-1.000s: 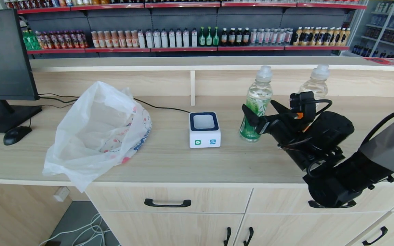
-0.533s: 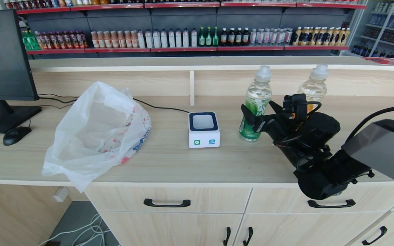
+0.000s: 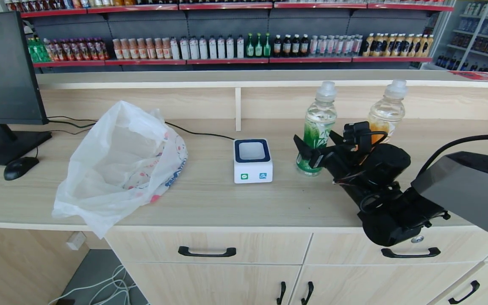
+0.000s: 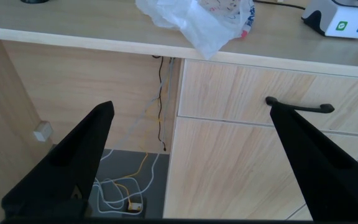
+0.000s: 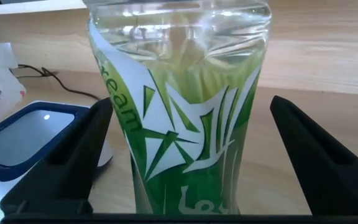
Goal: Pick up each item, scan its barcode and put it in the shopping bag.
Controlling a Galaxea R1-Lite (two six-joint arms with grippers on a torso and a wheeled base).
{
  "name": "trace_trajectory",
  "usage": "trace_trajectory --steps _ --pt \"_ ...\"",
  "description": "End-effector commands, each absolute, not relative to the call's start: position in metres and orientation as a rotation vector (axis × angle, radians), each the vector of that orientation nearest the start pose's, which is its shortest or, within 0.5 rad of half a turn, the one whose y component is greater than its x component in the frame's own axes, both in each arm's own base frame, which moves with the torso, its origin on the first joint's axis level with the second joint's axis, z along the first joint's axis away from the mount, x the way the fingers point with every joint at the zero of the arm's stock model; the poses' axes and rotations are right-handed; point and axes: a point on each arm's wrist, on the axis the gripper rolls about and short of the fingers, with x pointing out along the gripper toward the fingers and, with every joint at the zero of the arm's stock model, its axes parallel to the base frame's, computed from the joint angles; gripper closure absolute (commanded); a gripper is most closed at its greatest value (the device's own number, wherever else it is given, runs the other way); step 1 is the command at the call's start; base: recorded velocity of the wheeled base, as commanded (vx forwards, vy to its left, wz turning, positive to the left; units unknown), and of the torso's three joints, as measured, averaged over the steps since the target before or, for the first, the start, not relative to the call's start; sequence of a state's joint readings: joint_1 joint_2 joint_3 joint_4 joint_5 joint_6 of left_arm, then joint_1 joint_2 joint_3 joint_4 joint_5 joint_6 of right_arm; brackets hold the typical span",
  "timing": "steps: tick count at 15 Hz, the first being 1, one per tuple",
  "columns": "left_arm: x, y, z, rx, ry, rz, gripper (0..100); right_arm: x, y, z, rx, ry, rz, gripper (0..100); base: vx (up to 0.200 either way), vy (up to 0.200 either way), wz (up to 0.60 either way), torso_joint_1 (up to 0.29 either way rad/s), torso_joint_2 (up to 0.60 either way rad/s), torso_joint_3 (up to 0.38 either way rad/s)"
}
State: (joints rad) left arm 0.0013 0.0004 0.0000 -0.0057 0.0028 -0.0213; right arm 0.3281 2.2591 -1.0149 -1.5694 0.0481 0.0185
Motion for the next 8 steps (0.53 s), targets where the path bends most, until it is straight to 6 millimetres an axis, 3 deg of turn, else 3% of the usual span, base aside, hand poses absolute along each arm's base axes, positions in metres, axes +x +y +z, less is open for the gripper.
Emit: trace_trajectory --steps 1,8 --pt "-0.0227 0.0000 0.0761 -0.021 -0.005 0.005 0 0.3943 0.1349 0.1191 0.062 -0.313 0.379 0 0.000 0.000 0.00 0.000 0.00 0.000" --pt "-0.0228 0.0000 0.0761 -0.023 -0.006 0.005 0 0.4028 0.1339 0.1211 0.053 -0.342 0.436 0 0.000 0.000 0.00 0.000 0.00 0.000"
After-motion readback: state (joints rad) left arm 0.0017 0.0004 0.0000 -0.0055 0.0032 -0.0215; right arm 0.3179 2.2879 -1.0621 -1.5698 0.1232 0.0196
